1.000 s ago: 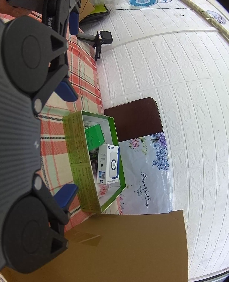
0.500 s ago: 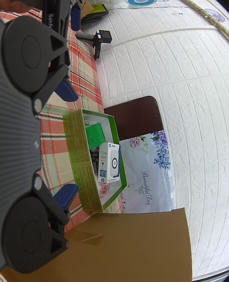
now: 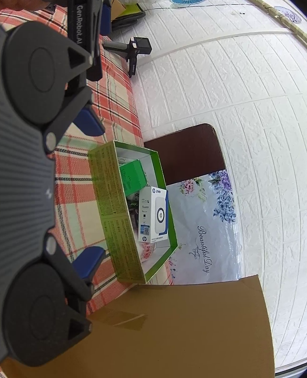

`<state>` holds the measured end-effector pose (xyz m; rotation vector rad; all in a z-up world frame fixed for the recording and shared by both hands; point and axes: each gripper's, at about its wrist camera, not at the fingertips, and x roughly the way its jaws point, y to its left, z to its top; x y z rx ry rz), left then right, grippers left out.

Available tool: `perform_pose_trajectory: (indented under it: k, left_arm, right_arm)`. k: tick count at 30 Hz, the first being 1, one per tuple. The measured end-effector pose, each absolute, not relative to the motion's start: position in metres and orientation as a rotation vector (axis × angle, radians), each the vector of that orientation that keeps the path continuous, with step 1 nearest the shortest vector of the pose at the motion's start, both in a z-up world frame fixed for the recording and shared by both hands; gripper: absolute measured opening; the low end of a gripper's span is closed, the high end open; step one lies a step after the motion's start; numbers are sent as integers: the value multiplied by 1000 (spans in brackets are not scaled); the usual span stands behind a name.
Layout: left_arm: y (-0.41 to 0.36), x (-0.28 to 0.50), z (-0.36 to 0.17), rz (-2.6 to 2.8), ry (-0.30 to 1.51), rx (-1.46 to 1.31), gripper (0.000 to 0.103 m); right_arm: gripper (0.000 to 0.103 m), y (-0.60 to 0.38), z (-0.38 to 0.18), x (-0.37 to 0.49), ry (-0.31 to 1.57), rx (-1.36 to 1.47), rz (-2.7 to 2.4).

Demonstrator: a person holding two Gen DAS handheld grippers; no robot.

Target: Organize objects

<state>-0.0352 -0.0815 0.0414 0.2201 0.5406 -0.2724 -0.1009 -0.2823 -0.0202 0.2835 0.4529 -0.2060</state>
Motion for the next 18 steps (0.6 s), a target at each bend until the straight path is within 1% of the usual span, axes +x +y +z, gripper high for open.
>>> perform_pose_trajectory:
  k: [18]
  left_arm:
    - [-95, -32, 35, -254, 580, 285, 103]
  right_arm:
    - [103, -290, -22, -100, 457, 297, -206]
